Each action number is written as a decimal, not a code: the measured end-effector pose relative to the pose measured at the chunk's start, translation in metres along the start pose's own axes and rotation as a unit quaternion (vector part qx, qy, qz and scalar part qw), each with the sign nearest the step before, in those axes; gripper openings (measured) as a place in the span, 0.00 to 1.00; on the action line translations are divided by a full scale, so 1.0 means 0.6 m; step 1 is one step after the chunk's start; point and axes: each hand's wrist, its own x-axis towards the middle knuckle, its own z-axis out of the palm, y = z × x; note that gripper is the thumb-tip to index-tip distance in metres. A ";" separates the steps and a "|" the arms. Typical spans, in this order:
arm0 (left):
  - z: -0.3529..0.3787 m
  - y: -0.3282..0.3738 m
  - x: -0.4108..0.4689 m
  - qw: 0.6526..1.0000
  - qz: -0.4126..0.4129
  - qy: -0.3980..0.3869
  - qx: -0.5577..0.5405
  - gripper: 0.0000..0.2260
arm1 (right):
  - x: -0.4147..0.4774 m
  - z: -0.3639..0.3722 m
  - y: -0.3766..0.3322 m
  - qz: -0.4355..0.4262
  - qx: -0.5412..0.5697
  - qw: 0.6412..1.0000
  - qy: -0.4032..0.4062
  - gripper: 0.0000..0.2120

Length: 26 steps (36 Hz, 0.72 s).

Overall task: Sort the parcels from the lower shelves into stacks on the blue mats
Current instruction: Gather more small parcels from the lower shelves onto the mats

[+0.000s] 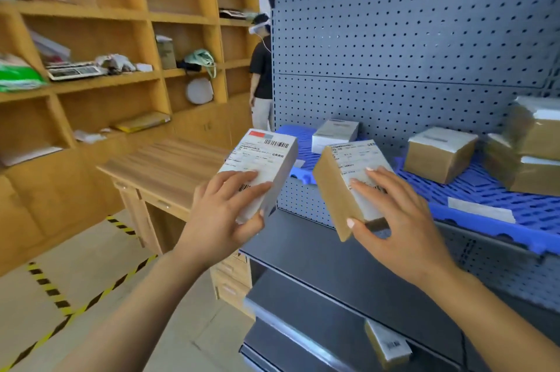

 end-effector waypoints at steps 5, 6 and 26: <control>0.007 -0.077 0.042 1.000 0.014 -0.017 -0.013 0.20 | 0.047 0.044 -0.025 0.033 -0.016 0.999 0.032 0.26; 0.011 -0.089 0.051 0.999 0.017 -0.022 -0.014 0.21 | 0.056 0.048 -0.027 0.036 -0.017 0.998 0.038 0.26; 0.180 -0.216 0.272 0.994 -0.001 -0.095 -0.048 0.23 | 0.227 0.094 0.096 0.040 -0.079 0.995 0.042 0.26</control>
